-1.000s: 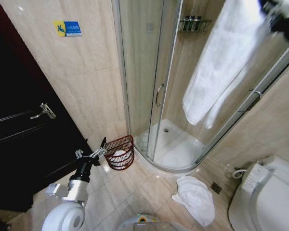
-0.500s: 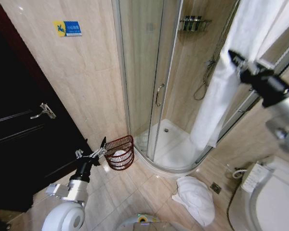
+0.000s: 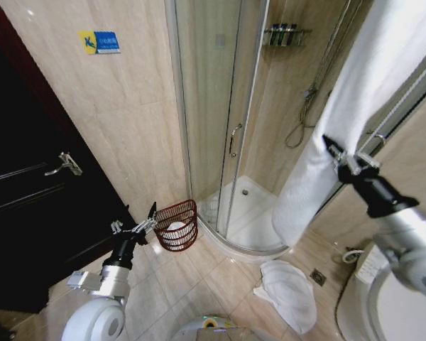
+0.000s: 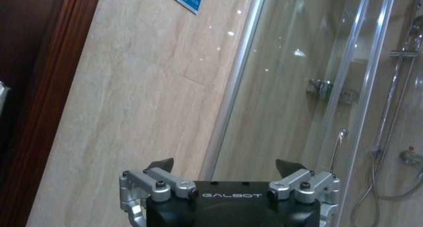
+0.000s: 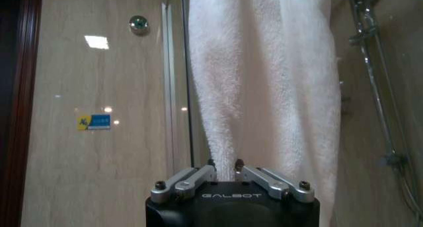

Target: Discard the used towel into the hamper.

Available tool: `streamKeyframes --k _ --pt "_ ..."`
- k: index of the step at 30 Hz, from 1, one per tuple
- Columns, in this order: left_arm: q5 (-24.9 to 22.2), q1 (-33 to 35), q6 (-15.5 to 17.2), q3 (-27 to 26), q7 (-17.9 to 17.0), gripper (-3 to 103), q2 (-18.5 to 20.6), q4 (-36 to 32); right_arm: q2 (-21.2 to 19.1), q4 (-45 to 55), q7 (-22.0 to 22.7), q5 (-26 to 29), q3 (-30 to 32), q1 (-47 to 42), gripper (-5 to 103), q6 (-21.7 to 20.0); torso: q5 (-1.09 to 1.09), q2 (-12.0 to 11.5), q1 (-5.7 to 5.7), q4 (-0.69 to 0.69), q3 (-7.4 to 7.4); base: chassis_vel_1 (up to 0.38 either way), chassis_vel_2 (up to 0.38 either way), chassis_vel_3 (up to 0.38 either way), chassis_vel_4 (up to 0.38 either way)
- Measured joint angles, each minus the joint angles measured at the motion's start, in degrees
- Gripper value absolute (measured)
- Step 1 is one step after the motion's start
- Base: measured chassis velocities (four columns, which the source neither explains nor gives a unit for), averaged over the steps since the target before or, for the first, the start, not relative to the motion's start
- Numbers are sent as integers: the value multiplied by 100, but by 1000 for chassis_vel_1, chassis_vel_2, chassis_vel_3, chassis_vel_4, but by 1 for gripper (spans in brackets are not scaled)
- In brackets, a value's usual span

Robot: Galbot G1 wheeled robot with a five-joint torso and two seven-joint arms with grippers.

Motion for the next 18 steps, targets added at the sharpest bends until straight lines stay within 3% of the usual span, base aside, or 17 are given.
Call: streamKeyframes --k 5,10,16,18 --pt "0 0 0 0 0 100 0 0 365 -87 -267 -606 -389 -99 4 276 0 0 0 0 0 0 0 0 0" --pt "0 0 0 0 0 100 0 0 602 -165 -201 -987 -738 20 4 430 -2 0 0 0 0 0 0 0 0" --pt "0 0 0 0 0 100 0 0 1134 -477 -273 -1998 -1403 9 4 845 -1 0 0 0 0 0 0 0 0" --pt "0 0 0 0 0 100 0 0 1180 -511 -288 -2064 -1458 -8 4 883 0 0 0 0 0 0 0 0 0"
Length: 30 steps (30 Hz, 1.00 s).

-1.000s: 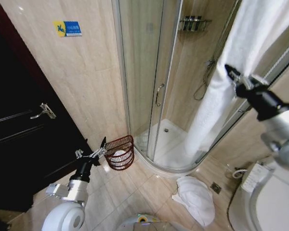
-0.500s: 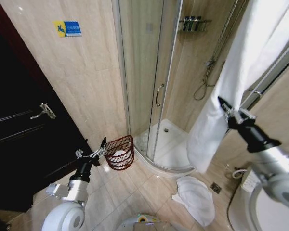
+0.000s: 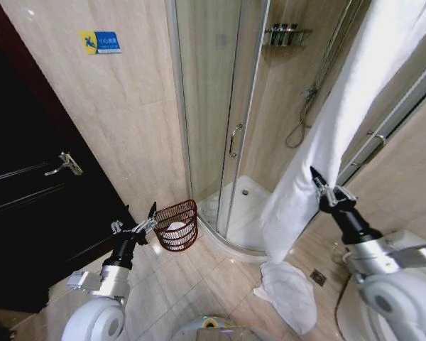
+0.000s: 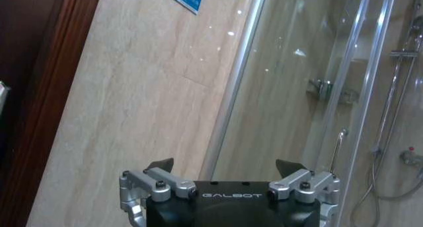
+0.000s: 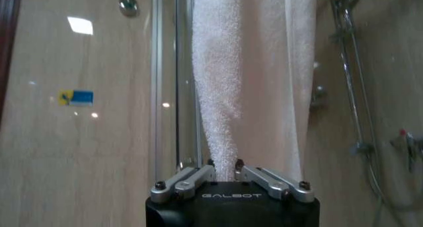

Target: Discard the used towel into the hamper.

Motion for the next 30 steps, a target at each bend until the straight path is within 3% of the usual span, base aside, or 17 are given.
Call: streamKeyframes --k 8,19,21,25,30 --pt "0 0 0 0 0 100 0 0 425 -658 -323 -538 -483 -189 4 422 2 0 0 -1 0 0 0 0 0" --pt "0 1 0 0 0 100 1 0 425 -454 -167 -723 -606 -90 4 491 6 -1 1 0 2 0 0 0 0" --pt "0 -1 0 0 0 100 0 0 430 -216 -96 -976 -431 -75 4 597 -5 0 1 0 0 0 0 0 0" --pt "0 0 0 0 0 100 0 0 433 113 -40 -1228 -20 -107 4 597 1 0 1 -1 1 0 0 0 0" --pt "0 0 0 0 0 100 0 0 346 514 48 -1074 483 -38 4 515 -3 1 0 -1 0 0 0 0 0"
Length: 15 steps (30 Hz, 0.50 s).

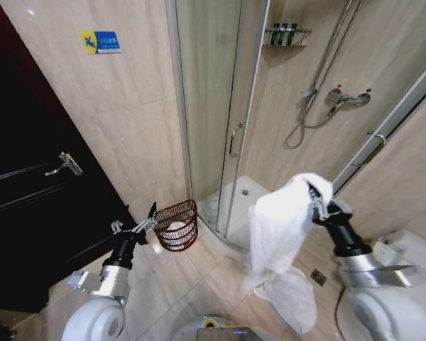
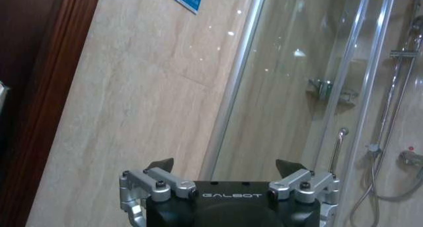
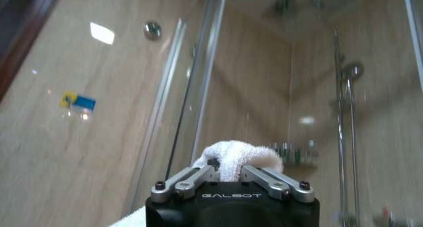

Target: Discard the used towel into the hamper.

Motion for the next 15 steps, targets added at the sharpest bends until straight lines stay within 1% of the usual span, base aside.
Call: streamKeyframes --k 2,3,5,10,11,12,13,14,15 --pt "-1 0 0 0 0 100 0 0 -67 86 4 172 234 34 4 -74 3 0 0 0 0 0 0 0 0" --pt "-1 0 0 0 0 100 0 0 -67 86 4 172 234 34 4 -74 3 0 0 0 0 0 0 0 0" --pt "0 0 0 0 0 100 0 0 -115 95 8 349 387 43 4 -140 3 0 0 0 0 0 0 0 0" --pt "0 0 0 0 0 100 0 0 -176 96 91 521 481 68 4 -200 3 0 0 0 0 0 0 0 0" --pt "0 0 0 0 0 100 0 0 -177 96 172 524 480 71 4 -220 3 0 0 0 0 0 0 0 0" --pt "0 0 0 0 0 100 0 0 -177 96 349 517 474 80 4 -259 3 0 0 0 0 0 0 0 0" --pt "0 0 0 0 0 100 0 0 -177 96 349 517 474 80 4 -259 3 0 0 0 0 0 0 0 0" --pt "0 0 0 0 0 100 0 0 -179 95 665 505 447 116 4 -309 4 0 0 0 0 0 0 0 0" --pt "0 0 0 0 0 100 0 0 -182 95 813 501 442 134 4 -335 3 0 0 0 0 0 0 0 0"
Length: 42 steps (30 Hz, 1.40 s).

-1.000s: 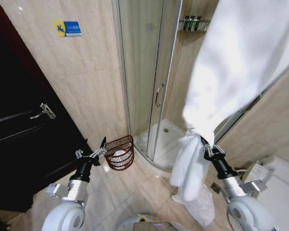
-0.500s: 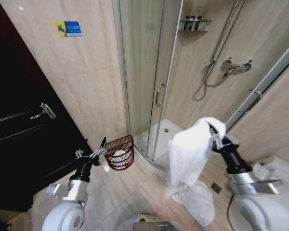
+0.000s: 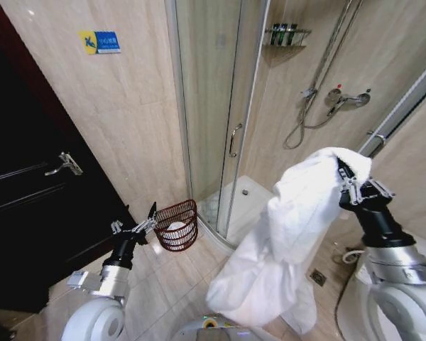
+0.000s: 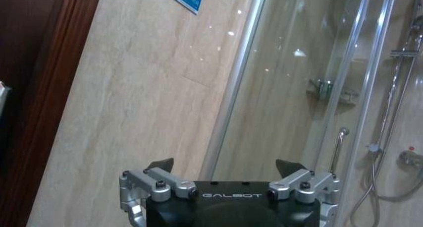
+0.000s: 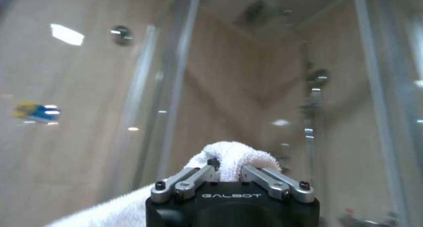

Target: Discard the used towel into the hamper.

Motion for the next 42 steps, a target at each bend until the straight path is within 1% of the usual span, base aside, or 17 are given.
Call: streamKeyframes --k 1,3,4,5,9,10,26,33,38,39,42 --pt "0 0 0 0 0 100 0 0 -1 0 154 5 0 12 4 -36 -2 0 0 0 0 0 0 0 0" --pt "0 0 0 0 0 100 0 0 -1 -1 235 13 1 13 4 -65 -2 0 0 0 0 0 0 0 0" --pt "0 0 0 0 0 100 0 0 2 -4 403 35 1 7 4 -128 -1 0 0 0 0 0 0 0 0" --pt "0 0 0 0 0 100 0 0 9 -6 480 49 1 -1 4 -153 1 0 0 0 0 0 0 0 0" --pt "0 0 0 0 0 100 0 0 17 -10 552 64 1 0 4 -157 0 0 0 0 0 0 0 0 0" --pt "0 0 0 0 0 100 0 0 -32 -14 580 66 2 52 4 -148 -1 0 0 0 0 0 0 0 0" --pt "0 0 0 0 0 100 0 0 -120 -22 527 65 30 146 4 -172 1 0 0 0 0 14 24 -17 -20" --pt "0 0 0 0 0 100 0 0 -120 -25 497 69 29 126 4 -160 -4 -1 -1 0 0 161 157 -159 -170" --pt "0 0 0 -2 0 100 2 0 -119 -26 501 92 28 121 4 -138 -1 -1 -1 0 0 201 183 -179 -191" --pt "0 0 0 -2 0 100 2 0 -114 -26 492 97 28 117 4 -122 -7 -1 -2 0 -1 141 159 -121 -134" --pt "0 0 0 -2 0 100 2 0 -101 -26 440 99 26 103 4 -86 -2 -1 -1 0 0 102 100 -91 -89"
